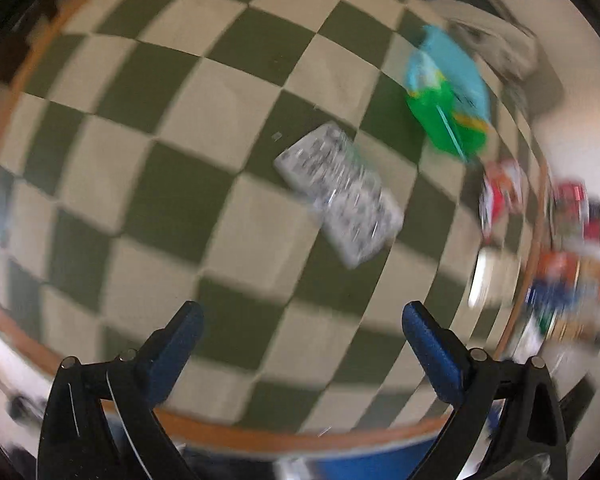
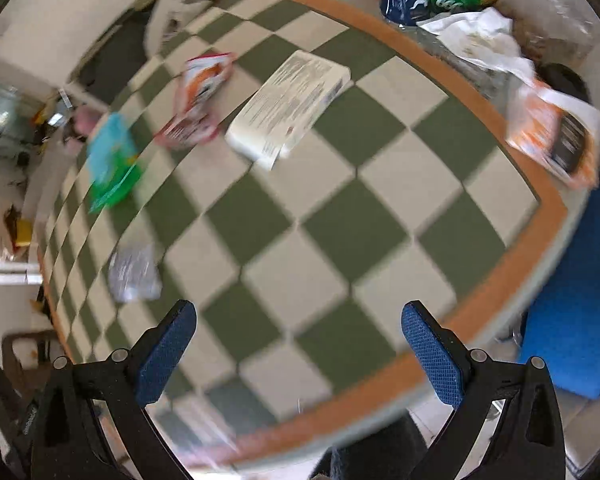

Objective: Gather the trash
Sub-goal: 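Grasp the silver blister pack with the left tool while the right tool grasps the white leaflet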

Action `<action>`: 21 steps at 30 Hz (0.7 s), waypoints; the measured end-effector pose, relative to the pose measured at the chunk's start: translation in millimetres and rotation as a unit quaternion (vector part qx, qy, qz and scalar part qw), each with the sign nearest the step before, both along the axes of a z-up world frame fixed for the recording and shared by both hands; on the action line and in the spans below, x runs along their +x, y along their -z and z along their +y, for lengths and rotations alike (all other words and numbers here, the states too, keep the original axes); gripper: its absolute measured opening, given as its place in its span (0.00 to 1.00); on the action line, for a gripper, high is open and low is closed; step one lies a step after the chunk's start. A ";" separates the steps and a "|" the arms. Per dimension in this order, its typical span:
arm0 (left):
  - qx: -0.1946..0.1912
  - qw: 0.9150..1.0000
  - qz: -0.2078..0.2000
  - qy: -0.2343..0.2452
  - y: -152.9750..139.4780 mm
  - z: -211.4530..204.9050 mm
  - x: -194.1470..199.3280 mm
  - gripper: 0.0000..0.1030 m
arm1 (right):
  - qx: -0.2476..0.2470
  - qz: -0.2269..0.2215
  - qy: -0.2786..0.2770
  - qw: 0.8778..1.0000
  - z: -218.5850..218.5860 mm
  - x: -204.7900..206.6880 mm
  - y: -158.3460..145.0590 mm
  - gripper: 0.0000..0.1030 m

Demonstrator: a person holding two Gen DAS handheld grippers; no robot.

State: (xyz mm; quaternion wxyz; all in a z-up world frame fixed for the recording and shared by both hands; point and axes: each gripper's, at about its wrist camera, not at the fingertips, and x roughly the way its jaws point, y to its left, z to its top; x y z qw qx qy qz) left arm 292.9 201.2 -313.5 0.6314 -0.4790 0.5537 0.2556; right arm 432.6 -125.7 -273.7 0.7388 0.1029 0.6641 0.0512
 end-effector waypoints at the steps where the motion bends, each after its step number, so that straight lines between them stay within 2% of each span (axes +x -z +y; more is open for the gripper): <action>1: -0.005 1.000 0.005 -0.015 8.4 5.7 12.9 0.98 | -0.001 0.006 0.006 1.000 1.4 21.0 8.3 1.00; 6: 0.003 0.998 0.046 -0.052 34.5 26.1 63.7 0.96 | -0.009 0.015 0.035 0.999 10.4 93.0 39.0 1.00; 9: 0.022 0.995 0.079 -0.064 43.0 32.8 75.0 0.89 | -0.012 0.023 0.069 0.997 12.8 126.4 58.4 1.00; 10: 0.032 0.994 0.090 -0.061 44.9 33.6 78.0 0.82 | -0.010 0.026 0.082 0.996 13.6 135.6 64.7 1.00; 11: 0.044 0.992 0.103 -0.053 45.9 33.7 80.2 0.81 | -0.011 0.027 0.091 0.995 15.4 143.4 70.1 1.00; 13: 0.077 0.990 0.115 -0.024 44.7 30.5 83.9 0.75 | -0.017 0.029 0.094 0.995 21.3 155.5 79.2 1.00; 14: 0.091 0.989 0.119 -0.006 43.8 27.6 85.4 0.73 | -0.026 0.028 0.086 0.996 26.6 161.1 83.8 0.95; 16: 0.126 0.983 0.115 0.061 41.5 15.9 91.0 0.71 | -0.045 0.023 0.060 0.997 36.4 165.2 86.2 0.89; 17: 0.141 0.979 0.114 0.097 41.1 8.8 94.1 0.71 | -0.050 0.013 0.037 0.998 42.5 165.2 84.8 0.88; 18: 0.163 0.970 0.108 0.147 39.6 -2.4 96.1 0.71 | -0.056 0.007 0.004 0.998 49.8 163.6 84.3 0.88; 20: 0.180 0.958 0.112 0.192 38.6 -13.7 94.1 0.72 | -0.072 0.000 -0.067 0.995 62.1 155.0 82.5 0.87; 21: 0.172 0.959 0.115 0.195 39.9 -15.1 90.4 0.72 | -0.081 0.000 -0.106 0.991 68.4 149.2 82.0 0.87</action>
